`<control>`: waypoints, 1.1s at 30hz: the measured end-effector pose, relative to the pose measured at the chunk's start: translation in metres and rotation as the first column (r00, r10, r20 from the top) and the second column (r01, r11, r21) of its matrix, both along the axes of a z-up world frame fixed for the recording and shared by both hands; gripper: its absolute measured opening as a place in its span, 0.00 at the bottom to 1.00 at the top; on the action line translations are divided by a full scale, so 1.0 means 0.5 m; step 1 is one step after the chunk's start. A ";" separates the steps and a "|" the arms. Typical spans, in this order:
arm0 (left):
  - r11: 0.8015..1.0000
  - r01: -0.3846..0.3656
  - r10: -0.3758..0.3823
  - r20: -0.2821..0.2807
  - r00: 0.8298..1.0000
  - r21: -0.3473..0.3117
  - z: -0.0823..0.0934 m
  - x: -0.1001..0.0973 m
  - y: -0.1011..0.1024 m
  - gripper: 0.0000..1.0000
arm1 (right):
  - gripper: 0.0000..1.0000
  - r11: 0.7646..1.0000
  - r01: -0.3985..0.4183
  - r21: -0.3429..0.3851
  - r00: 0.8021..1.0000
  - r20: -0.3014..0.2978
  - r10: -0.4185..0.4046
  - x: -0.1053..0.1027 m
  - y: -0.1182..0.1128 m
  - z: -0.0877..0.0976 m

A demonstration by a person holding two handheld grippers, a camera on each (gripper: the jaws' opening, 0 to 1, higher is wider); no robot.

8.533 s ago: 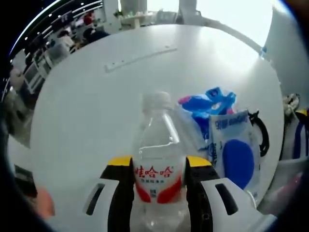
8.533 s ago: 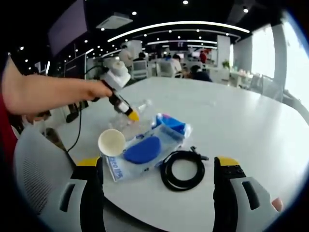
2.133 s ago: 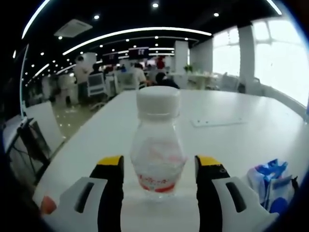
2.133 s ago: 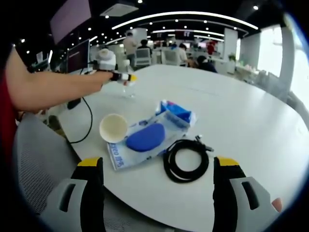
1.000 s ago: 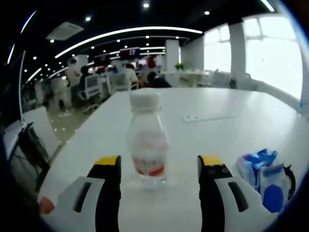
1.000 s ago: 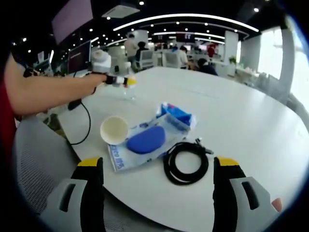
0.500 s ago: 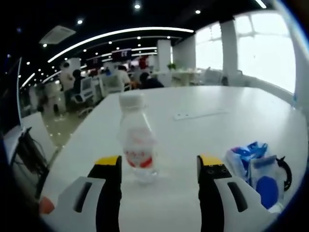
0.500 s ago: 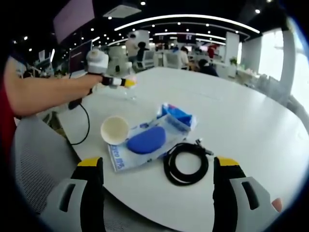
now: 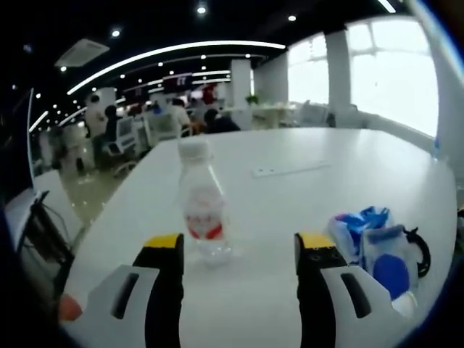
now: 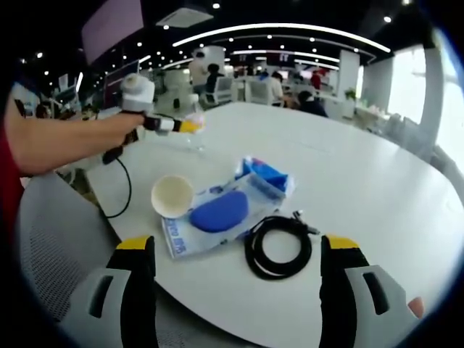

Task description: Arrange the tabletop items into an orderly group along one side of the table until the central work area is clear of visible clutter.

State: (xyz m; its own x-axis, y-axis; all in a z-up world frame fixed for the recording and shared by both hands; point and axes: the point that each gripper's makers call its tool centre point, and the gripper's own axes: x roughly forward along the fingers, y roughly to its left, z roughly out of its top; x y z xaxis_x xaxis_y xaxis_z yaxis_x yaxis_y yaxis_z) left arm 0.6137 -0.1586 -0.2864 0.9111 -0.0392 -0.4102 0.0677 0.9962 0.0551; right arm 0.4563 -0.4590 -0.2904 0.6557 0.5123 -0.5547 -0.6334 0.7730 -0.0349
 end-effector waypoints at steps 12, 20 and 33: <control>0.999 0.042 -0.042 0.012 0.999 0.014 0.031 -0.026 -0.003 0.59 | 0.94 1.000 -0.004 0.001 1.000 0.012 0.004 0.001 0.002 0.004; 0.995 0.094 -0.094 0.021 0.995 0.019 0.049 -0.047 -0.021 0.58 | 0.94 1.000 -0.007 0.000 1.000 0.016 0.007 0.002 0.004 0.005; 0.987 0.163 -0.163 0.023 0.986 -0.009 0.069 -0.083 -0.038 0.56 | 0.94 1.000 -0.014 -0.009 1.000 0.018 0.014 0.001 0.007 0.005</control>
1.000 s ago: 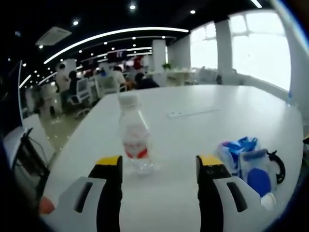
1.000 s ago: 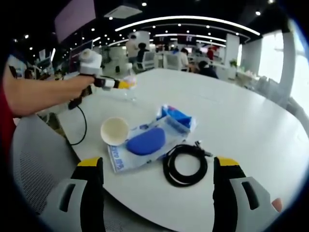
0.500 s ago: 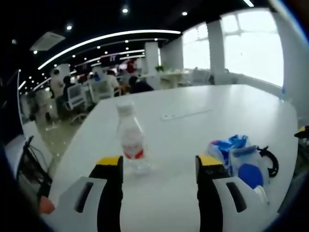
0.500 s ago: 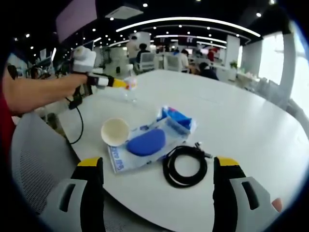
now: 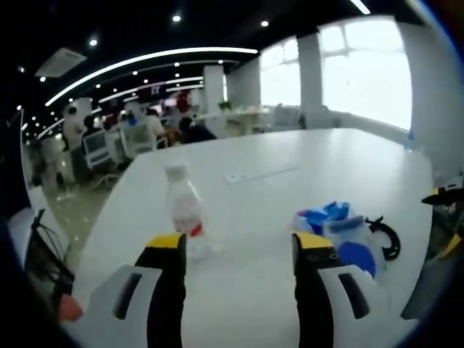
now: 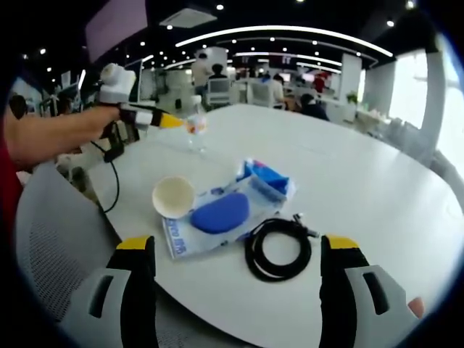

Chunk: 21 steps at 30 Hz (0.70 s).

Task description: Arrange the tabletop items into an orderly group along one side of the table until the central work area is clear of visible clutter.

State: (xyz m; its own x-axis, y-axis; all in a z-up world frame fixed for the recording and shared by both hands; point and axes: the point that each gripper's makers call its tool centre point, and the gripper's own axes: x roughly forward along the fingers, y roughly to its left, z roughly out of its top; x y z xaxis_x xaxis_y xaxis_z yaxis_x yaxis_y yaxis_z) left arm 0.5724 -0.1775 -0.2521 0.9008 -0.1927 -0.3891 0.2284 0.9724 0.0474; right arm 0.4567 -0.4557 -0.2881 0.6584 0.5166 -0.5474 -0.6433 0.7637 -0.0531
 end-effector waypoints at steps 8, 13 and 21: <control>0.998 0.058 -0.058 0.010 0.998 -0.016 0.008 -0.025 -0.021 0.55 | 0.94 1.000 -0.002 -0.008 1.000 -0.001 0.002 0.000 -0.001 -0.002; 0.995 0.102 -0.102 0.007 0.995 -0.016 0.008 -0.042 -0.029 0.55 | 0.94 1.000 -0.001 -0.012 1.000 -0.001 0.001 0.000 -0.002 -0.002; 0.985 0.168 -0.168 -0.009 0.986 -0.033 -0.008 -0.071 -0.048 0.54 | 0.94 1.000 0.001 -0.018 1.000 -0.001 -0.001 0.000 -0.003 -0.003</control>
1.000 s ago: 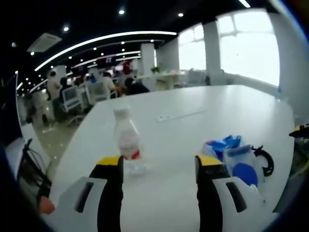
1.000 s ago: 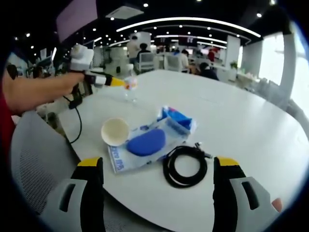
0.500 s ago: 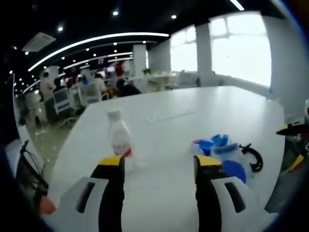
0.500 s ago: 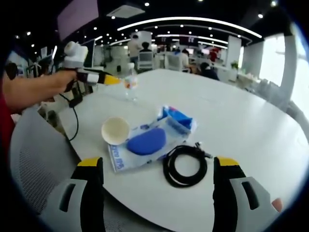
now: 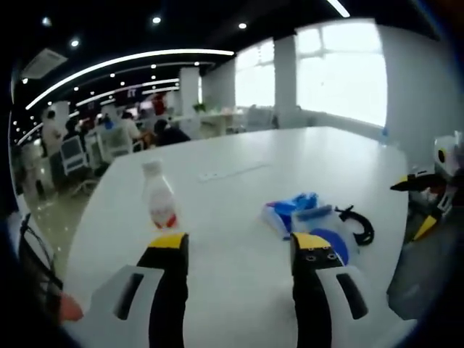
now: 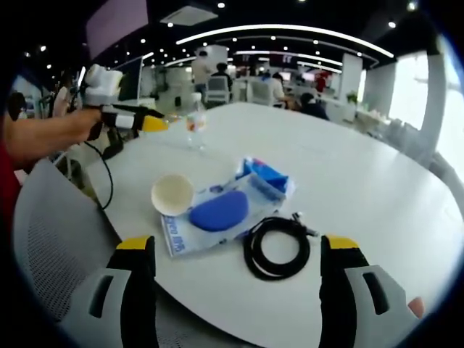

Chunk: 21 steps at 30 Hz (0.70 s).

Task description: Arrange the tabletop items into an orderly group along one side of the table until the central work area is clear of visible clutter.

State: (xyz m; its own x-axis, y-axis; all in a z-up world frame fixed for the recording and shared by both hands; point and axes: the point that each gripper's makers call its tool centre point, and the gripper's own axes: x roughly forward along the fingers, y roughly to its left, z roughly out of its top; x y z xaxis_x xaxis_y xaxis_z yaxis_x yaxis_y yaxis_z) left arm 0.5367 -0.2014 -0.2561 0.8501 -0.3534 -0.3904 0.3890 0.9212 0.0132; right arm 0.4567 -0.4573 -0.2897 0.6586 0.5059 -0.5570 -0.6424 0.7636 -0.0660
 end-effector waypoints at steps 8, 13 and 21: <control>0.999 0.034 -0.035 -0.009 0.999 -0.016 -0.006 -0.013 -0.002 0.54 | 0.94 1.000 0.002 -0.002 1.000 0.001 -0.002 0.001 -0.002 0.000; 0.996 0.092 -0.093 -0.020 0.995 -0.016 -0.014 -0.024 -0.017 0.54 | 0.94 1.000 0.002 -0.003 1.000 0.002 -0.001 0.001 -0.003 0.000; 0.986 0.164 -0.164 -0.032 0.986 0.000 -0.026 -0.040 -0.028 0.54 | 0.94 1.000 0.002 -0.005 1.000 0.001 -0.002 0.000 -0.003 -0.001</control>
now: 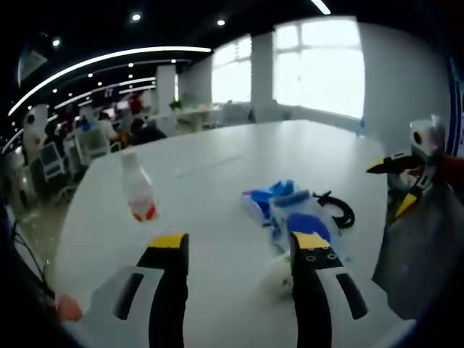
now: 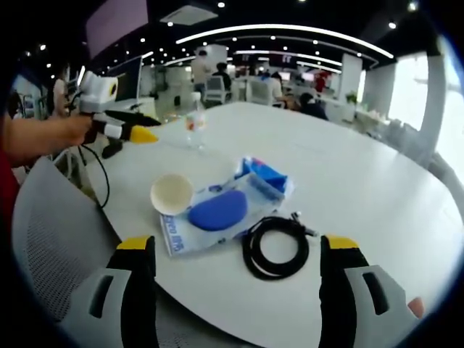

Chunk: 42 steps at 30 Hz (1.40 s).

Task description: Arrange the tabletop items into an orderly group along one side of the table until the central work area is clear of visible clutter.

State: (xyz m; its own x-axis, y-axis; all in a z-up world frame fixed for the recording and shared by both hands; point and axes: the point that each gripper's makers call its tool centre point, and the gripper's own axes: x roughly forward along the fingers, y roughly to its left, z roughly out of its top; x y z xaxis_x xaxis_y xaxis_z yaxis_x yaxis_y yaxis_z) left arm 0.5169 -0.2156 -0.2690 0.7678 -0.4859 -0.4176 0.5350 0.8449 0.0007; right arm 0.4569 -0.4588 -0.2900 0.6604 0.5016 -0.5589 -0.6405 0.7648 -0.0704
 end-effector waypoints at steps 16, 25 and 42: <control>0.967 0.256 -0.255 -0.029 0.967 0.018 -0.016 -0.031 -0.039 0.55 | 0.94 1.000 0.006 0.000 1.000 0.000 -0.006 0.001 -0.002 0.000; 0.931 0.363 -0.362 -0.044 0.931 0.040 -0.027 -0.039 -0.054 0.55 | 0.94 1.000 0.010 0.001 1.000 -0.001 -0.010 0.001 -0.003 -0.001; 0.837 0.535 -0.530 -0.077 0.845 0.111 -0.044 -0.057 -0.084 0.58 | 0.94 1.000 0.017 -0.007 1.000 -0.004 -0.017 0.001 -0.006 -0.003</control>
